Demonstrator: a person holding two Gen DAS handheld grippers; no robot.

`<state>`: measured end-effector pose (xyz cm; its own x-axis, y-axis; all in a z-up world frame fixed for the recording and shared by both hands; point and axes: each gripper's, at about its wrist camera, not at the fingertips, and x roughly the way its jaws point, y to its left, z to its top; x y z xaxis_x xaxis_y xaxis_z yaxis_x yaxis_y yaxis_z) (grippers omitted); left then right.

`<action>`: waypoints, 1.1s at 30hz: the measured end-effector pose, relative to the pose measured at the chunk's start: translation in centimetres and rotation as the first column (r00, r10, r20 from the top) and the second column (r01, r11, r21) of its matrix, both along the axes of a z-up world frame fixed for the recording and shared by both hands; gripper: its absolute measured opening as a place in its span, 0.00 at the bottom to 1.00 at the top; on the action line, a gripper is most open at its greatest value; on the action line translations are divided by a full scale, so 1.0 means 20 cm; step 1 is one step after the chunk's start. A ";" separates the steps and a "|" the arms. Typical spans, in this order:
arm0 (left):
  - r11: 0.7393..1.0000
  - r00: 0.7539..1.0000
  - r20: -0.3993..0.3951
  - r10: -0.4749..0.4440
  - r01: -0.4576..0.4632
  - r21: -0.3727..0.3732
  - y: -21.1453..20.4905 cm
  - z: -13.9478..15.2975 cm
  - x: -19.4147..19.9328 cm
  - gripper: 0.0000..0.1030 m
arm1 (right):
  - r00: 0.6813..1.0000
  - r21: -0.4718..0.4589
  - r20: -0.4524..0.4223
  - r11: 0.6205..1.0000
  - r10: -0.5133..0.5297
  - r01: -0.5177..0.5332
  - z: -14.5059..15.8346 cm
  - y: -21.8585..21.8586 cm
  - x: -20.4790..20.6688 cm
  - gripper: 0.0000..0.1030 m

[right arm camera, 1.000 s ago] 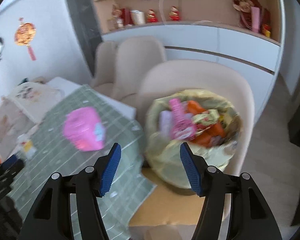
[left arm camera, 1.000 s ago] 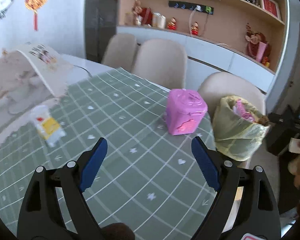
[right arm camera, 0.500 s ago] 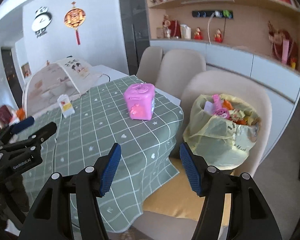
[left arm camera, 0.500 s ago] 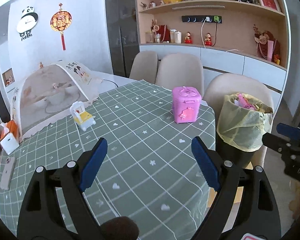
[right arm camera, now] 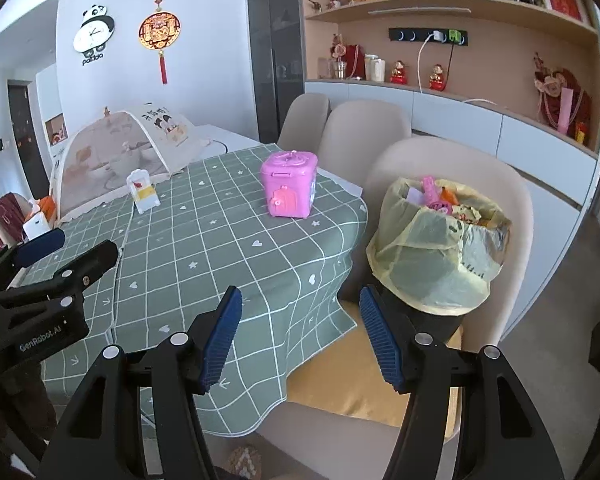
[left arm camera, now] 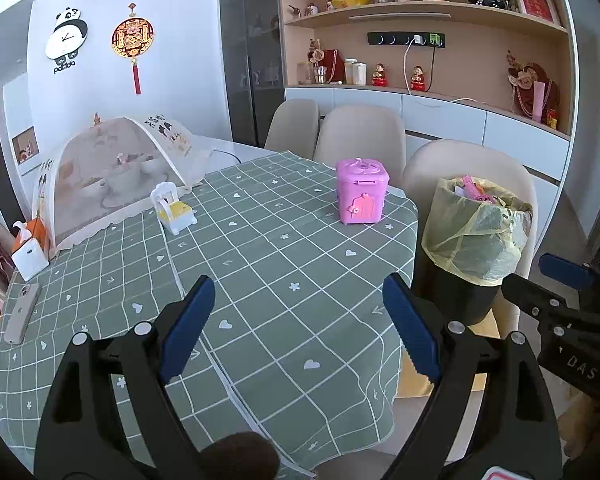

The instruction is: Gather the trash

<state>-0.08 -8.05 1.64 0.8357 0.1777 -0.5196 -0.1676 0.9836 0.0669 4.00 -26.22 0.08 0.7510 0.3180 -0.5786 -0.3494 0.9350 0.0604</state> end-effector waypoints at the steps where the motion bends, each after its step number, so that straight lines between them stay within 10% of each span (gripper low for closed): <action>1: 1.000 1.000 -0.004 0.000 0.000 -0.005 0.00 0.00 0.00 0.79 | 1.000 -0.002 -0.001 1.000 -0.007 0.007 0.00 0.00 0.00 0.56; 33: 1.000 1.000 -0.015 -0.016 0.015 -0.023 0.00 -0.01 0.02 0.79 | 0.999 0.014 -0.012 0.999 -0.047 0.047 -0.01 -0.08 0.03 0.56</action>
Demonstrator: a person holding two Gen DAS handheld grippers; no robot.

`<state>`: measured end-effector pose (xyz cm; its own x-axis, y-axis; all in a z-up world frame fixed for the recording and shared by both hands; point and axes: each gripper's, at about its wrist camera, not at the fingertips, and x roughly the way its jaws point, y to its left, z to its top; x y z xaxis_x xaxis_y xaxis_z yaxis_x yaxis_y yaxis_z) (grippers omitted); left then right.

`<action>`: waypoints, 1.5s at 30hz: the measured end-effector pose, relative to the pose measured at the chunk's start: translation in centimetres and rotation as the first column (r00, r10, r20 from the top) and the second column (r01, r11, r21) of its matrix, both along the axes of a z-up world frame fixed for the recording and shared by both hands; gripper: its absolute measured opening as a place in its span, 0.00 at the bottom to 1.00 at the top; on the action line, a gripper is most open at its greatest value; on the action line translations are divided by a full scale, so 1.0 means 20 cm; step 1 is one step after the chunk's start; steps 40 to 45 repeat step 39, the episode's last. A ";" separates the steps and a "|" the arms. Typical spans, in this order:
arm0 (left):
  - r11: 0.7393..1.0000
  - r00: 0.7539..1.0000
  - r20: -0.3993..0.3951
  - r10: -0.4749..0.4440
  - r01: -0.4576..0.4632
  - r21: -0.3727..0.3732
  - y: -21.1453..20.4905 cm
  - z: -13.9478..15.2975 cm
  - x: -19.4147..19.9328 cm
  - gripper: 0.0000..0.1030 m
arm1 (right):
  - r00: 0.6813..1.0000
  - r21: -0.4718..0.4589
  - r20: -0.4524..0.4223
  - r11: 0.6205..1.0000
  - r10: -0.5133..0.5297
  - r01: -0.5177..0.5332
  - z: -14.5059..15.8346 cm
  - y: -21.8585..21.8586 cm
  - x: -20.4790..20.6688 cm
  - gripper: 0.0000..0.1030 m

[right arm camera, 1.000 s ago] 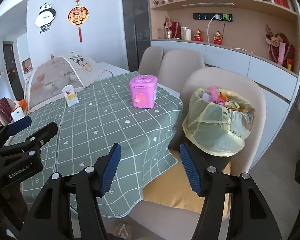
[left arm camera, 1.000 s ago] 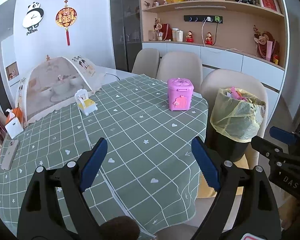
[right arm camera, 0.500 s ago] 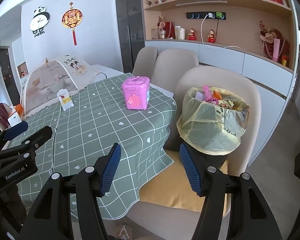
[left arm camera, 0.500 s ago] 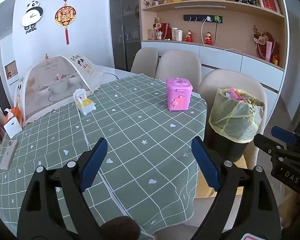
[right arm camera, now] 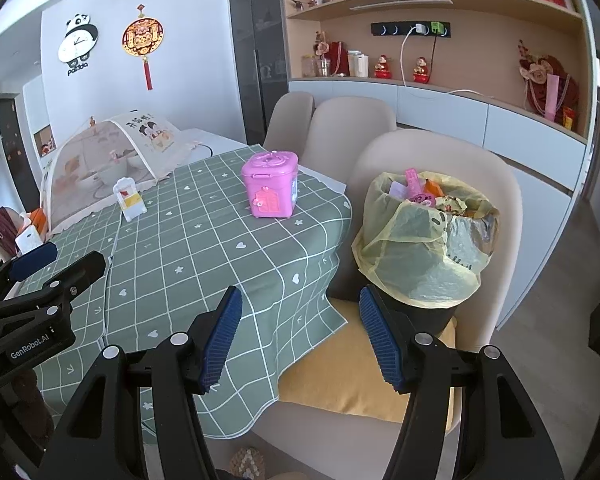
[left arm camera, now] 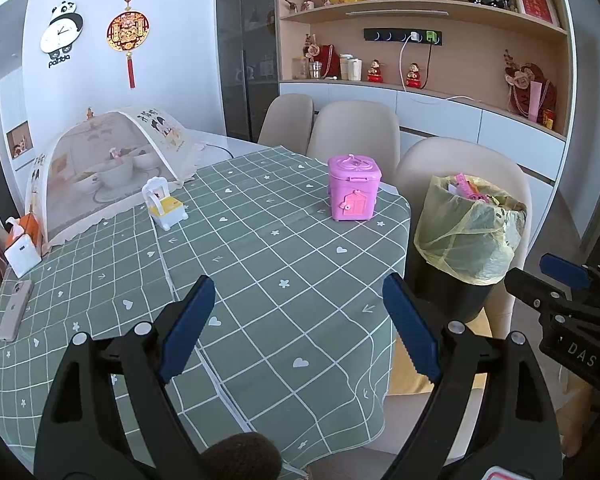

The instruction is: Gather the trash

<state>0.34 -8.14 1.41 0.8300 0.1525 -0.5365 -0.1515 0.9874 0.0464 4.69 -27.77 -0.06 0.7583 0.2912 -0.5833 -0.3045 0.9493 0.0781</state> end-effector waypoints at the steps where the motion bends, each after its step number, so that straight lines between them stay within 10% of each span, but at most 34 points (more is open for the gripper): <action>1: 1.000 1.000 0.000 0.000 0.000 0.000 0.00 0.00 0.00 0.79 | 1.000 0.001 0.000 1.000 -0.001 0.001 0.00 0.00 0.00 0.56; 30: 0.999 0.999 -0.019 -0.032 0.031 -0.026 0.03 -0.05 0.00 0.79 | 1.000 -0.008 -0.022 1.000 -0.018 0.018 -0.03 0.04 -0.01 0.57; 39: 0.952 0.948 -0.209 0.241 -0.272 -0.137 0.61 -0.22 0.15 0.79 | 0.981 0.019 -0.113 0.987 0.159 -0.158 -0.14 0.38 0.25 0.56; 45: 0.952 0.948 -0.209 0.241 -0.272 -0.137 0.61 -0.22 0.15 0.79 | 0.981 0.019 -0.113 0.987 0.159 -0.158 -0.14 0.38 0.25 0.56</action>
